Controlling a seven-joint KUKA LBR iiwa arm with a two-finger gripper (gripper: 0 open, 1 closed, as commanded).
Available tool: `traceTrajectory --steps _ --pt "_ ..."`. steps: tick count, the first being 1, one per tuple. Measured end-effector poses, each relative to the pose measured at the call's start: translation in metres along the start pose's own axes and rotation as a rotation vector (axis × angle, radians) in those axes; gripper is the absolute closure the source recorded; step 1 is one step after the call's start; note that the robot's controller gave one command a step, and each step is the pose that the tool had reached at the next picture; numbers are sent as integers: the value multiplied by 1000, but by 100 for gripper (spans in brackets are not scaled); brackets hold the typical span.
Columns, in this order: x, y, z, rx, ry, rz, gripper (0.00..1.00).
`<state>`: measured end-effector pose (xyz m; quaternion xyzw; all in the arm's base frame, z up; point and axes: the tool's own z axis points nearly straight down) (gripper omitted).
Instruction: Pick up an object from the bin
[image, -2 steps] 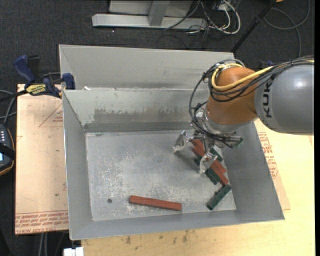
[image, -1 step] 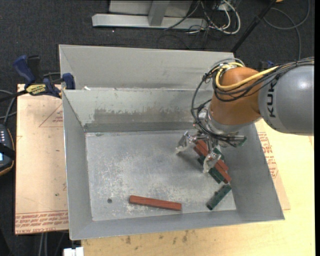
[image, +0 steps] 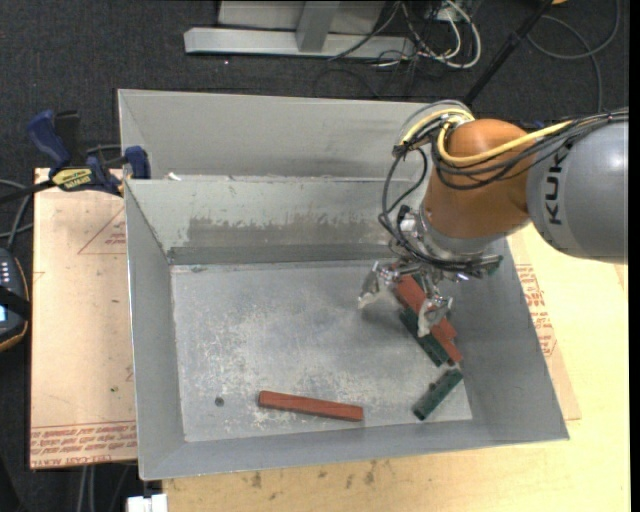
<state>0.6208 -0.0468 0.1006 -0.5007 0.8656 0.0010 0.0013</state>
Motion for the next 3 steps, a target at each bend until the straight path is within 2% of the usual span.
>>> traceTrajectory --steps 1,2,3 --pt "30 -4 4 2 -2 67 0" --pt "57 -23 16 -17 -6 -364 100" --pt "57 -23 16 -16 -6 -364 100"
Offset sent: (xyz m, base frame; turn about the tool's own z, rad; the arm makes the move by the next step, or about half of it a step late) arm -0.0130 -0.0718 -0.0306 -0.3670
